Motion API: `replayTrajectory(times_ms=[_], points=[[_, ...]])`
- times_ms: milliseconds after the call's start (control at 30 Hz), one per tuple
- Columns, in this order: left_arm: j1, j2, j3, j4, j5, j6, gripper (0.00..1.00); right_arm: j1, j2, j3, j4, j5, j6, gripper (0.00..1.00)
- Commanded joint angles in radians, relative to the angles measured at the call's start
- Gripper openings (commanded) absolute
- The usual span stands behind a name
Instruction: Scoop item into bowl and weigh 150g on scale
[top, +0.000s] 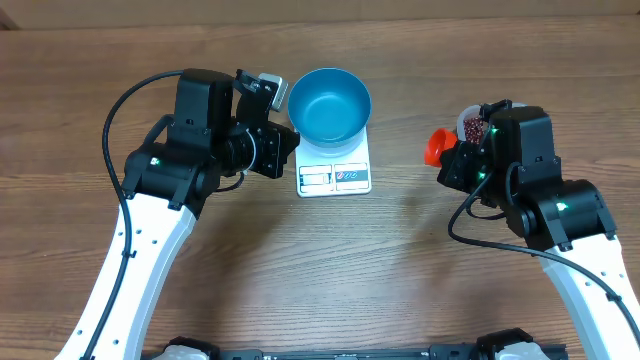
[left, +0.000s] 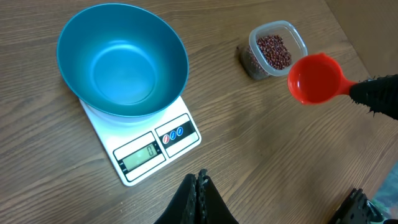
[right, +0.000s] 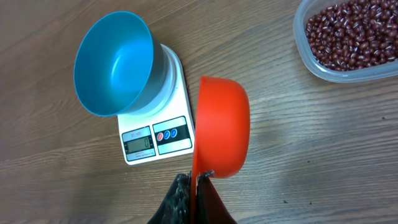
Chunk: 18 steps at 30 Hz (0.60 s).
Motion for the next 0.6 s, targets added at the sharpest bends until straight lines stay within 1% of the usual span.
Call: replayTrajectory(times_ms=[0,567], points=[[0.004,0.004,0.012,-0.003,0.019,-0.03,0.04,-0.005,-0.001,0.027,0.0,-0.001,-0.002,0.04],[0.005,0.004,0.012,-0.002,0.007,-0.029,0.04,-0.005,-0.001,0.027,-0.025,-0.002,-0.001,0.04]])
